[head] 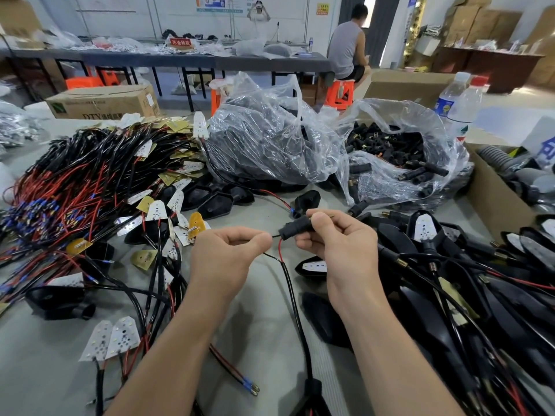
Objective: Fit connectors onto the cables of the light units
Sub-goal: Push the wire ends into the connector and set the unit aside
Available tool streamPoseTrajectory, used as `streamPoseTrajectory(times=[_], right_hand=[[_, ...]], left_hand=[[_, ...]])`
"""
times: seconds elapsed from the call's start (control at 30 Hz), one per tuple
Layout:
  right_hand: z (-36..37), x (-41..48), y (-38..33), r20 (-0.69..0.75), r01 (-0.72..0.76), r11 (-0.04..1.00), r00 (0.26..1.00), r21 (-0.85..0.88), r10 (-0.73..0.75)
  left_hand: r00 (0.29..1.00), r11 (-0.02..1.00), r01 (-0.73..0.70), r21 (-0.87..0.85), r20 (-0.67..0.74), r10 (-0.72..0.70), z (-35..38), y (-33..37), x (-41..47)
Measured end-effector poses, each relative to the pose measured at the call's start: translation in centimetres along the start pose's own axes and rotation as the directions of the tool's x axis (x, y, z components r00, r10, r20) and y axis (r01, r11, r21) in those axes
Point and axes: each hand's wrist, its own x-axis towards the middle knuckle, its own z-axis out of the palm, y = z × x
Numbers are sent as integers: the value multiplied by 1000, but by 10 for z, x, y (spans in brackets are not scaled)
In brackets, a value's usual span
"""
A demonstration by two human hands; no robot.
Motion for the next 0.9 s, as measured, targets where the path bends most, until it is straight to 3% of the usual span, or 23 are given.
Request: streamPoseTrajectory(times=[0.27,0.4,0.57,0.73,0.8,0.9], right_hand=[[2,-3,-3,33,-46,999,998,16,46],[3,-4,-2,33,-70,997,997,43,69],[6,-6,-2,114,-163,982,982,91,152],[3,-5,-6,189,-279,946,950,167,247],[2,-4,-5,158,-252,956,961,151,229],[0,-2,-3,84,-121,993,989,12,119]], left_hand=[[996,988,45,-145,80,-33,-2,3,2],[972,983,121,-138,218,-89,-6,3,2],[978,978,117,-171,194,-83,-5,2,2],[912,955,197,-221,399,-96,-6,5,-1],[903,957,203,-207,417,-101,-5,6,-2],[936,959,210,-189,323,-141,0,5,-2]])
